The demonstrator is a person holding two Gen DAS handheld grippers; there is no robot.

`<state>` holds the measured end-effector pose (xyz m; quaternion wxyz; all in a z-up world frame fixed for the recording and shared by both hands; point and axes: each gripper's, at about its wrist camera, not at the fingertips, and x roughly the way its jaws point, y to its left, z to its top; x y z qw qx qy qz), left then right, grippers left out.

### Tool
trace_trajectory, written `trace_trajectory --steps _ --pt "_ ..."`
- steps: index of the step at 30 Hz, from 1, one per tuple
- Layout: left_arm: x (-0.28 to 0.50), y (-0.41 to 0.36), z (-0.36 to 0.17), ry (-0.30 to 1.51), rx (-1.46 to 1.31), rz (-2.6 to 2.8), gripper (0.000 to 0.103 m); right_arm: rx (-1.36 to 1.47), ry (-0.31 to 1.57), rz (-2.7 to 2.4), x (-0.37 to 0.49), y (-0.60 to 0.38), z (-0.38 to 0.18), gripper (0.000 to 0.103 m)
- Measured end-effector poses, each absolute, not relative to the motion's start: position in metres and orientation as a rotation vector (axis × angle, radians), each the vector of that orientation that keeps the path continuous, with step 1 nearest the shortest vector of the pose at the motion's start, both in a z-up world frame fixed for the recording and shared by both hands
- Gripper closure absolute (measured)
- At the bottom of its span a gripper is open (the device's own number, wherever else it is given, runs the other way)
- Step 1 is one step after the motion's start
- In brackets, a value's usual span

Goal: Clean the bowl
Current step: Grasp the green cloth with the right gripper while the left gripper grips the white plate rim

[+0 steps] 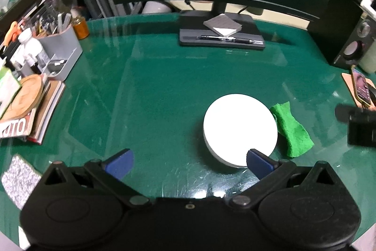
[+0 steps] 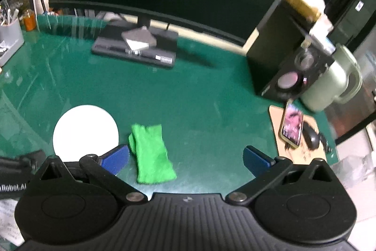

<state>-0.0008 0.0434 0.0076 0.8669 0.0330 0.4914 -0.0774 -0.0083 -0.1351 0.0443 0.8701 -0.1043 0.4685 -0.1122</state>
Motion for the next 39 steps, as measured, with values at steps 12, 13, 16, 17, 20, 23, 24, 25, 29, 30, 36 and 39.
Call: trace_trajectory --steps 12,13,16,17,20,23,24,25,29,30,36,39 --pt "0.001 0.072 0.004 0.938 -0.123 -0.106 0.001 -0.143 0.591 -0.183 -0.008 -0.163 0.106 0.0" --pt "0.002 0.07 0.002 0.933 -0.111 -0.111 0.001 -0.132 0.523 -0.137 -0.01 -0.169 0.102 0.0" --pt "0.005 0.064 -0.004 0.917 -0.075 -0.125 0.001 -0.016 0.487 -0.062 0.002 -0.191 0.089 0.0" --pt "0.006 0.062 -0.006 0.911 -0.064 -0.13 0.001 0.047 0.5 -0.068 0.011 -0.202 0.083 0.0" --pt "0.009 0.057 -0.012 0.895 -0.028 -0.145 0.001 0.209 0.491 -0.107 0.027 -0.233 0.061 0.0" --pt "0.012 0.052 -0.017 0.878 0.007 -0.159 0.0 0.236 0.484 -0.097 0.03 -0.258 0.025 0.0" --pt "0.013 0.05 -0.019 0.872 0.019 -0.164 0.0 0.198 0.47 -0.046 0.023 -0.258 0.018 0.0" --pt "0.014 0.048 -0.021 0.867 0.03 -0.168 0.0 0.158 0.454 0.008 0.016 -0.258 0.011 0.0" --pt "0.024 0.049 -0.031 0.924 -0.015 -0.139 0.001 0.138 0.644 0.064 0.008 -0.258 -0.014 0.0" --pt "0.026 0.049 -0.034 0.937 -0.024 -0.118 0.001 0.142 0.72 0.061 0.01 -0.26 -0.021 0.002" --pt "0.035 0.047 -0.042 0.984 -0.043 -0.066 0.001 -0.022 0.845 0.196 -0.007 -0.245 -0.068 0.047" --pt "0.046 0.031 -0.052 1.012 0.057 -0.064 0.01 -0.087 0.883 0.274 -0.007 -0.234 -0.085 0.06"
